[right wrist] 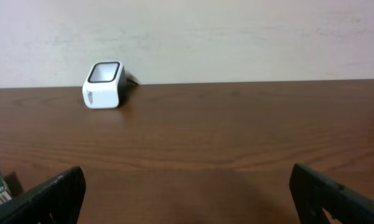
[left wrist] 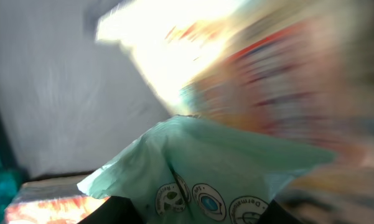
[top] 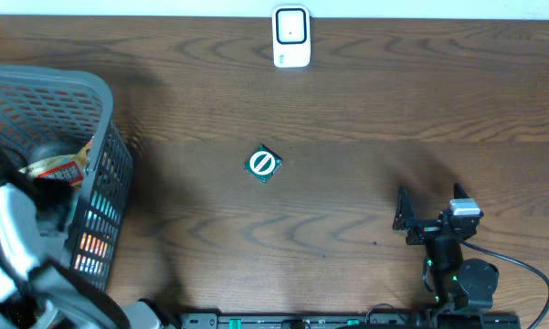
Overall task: Scan the item barcode
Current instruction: 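Grasp the mint-green pouch in the basket with the left gripper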
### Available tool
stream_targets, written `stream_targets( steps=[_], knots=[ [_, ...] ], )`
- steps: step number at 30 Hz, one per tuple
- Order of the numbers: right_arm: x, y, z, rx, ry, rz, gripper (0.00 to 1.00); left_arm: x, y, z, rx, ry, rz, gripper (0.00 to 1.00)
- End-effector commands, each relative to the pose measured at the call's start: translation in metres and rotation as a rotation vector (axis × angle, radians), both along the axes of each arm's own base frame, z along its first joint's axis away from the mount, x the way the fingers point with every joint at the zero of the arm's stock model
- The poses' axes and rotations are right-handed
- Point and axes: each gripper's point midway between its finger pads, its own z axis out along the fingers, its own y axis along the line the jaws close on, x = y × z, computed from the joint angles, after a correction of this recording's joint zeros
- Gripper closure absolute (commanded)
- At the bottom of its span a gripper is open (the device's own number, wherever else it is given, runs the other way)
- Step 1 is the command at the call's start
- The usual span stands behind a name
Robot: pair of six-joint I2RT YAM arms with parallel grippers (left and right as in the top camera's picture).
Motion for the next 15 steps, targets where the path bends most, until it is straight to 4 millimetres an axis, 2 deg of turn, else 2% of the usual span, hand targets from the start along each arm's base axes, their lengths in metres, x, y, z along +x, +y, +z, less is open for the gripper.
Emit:
stream_targets(
  steps=[1,4,7,9,11,13,15],
  knots=[
    [0.0,0.002,-0.001,0.009,0.001,0.005,0.01,0.01,0.026,0.105,0.219,-0.224,0.015,0.59],
    [0.0,0.002,-0.001,0.009,0.001,0.005,0.01,0.0,0.033,0.171,0.353,-0.362,0.066,0.59],
    [0.0,0.002,-0.001,0.009,0.001,0.005,0.01,-0.009,0.018,0.224,0.421,-0.537,0.112,0.59],
    [0.0,0.002,-0.001,0.009,0.001,0.005,0.01,-0.002,-0.01,0.254,0.389,-0.693,0.053,0.59],
    [0.0,0.002,-0.001,0.009,0.001,0.005,0.01,0.012,-0.053,0.281,0.317,-0.85,-0.099,0.59],
    [0.0,0.002,-0.001,0.009,0.001,0.005,0.01,0.021,-0.095,0.295,0.225,-0.943,-0.222,0.59],
    [0.0,0.002,-0.001,0.009,0.001,0.005,0.01,0.029,-0.134,0.3,0.145,-0.98,-0.329,0.59]
  ],
)
